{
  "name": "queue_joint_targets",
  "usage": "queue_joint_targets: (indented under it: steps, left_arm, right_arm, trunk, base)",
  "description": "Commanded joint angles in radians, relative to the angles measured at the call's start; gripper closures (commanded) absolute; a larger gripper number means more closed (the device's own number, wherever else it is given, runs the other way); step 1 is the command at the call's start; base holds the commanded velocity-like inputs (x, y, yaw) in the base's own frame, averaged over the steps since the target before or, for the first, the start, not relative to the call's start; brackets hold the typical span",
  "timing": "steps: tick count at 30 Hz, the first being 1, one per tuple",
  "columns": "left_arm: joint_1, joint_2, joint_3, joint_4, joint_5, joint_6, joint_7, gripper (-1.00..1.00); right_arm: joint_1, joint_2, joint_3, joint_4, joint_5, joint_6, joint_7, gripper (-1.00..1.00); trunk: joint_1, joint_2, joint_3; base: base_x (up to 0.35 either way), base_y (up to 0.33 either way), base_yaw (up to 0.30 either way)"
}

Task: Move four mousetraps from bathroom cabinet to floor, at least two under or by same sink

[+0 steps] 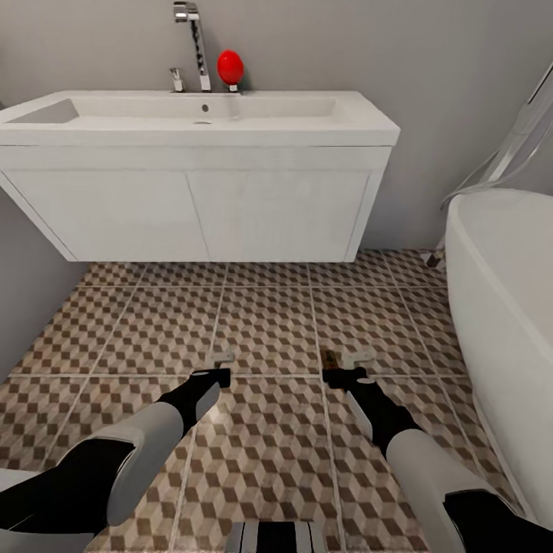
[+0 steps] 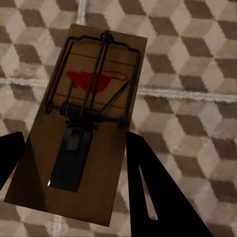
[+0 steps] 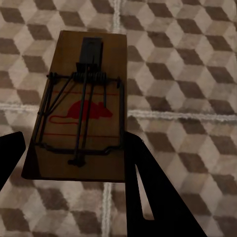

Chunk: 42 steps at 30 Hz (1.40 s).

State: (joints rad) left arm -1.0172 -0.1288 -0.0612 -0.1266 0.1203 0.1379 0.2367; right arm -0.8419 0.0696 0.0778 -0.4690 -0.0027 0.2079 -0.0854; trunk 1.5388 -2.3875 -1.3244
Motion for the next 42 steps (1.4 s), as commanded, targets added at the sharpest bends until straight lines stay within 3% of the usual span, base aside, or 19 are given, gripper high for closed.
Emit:
queue_joint_targets:
  steps: [1,16,40,42]
  left_arm:
    - [0.0,0.0,-0.008,-0.002,0.007,0.006,0.007,1.0]
    - [0.0,-0.002,-0.009,-0.002,0.007,0.006,0.007,1.0]
    - [0.002,-0.006,-0.009,0.004,0.006,0.006,0.007,1.0]
    - [0.002,-0.006,-0.009,0.004,0.006,0.006,0.007,1.0]
  right_arm:
    - [0.0,-0.001,0.007,0.0,0.0,0.006,-0.007,1.0]
    - [0.0,-0.001,0.007,0.004,0.0,0.004,-0.007,1.0]
    - [0.0,-0.001,0.007,0.007,0.0,0.003,-0.007,1.0]
    - [0.0,-0.001,0.007,0.007,0.001,0.0,-0.007,1.0]
  trunk:
    - [0.004,-0.008,-0.006]
    - [0.061,-0.113,-0.077]
    - [0.072,-0.118,-0.208]
    - [0.072,-0.118,-0.209]
  base:
    - [0.0,0.0,0.0]
    - [0.0,0.0,0.0]
    - [0.0,0.0,0.0]
    - [0.0,0.0,0.0]
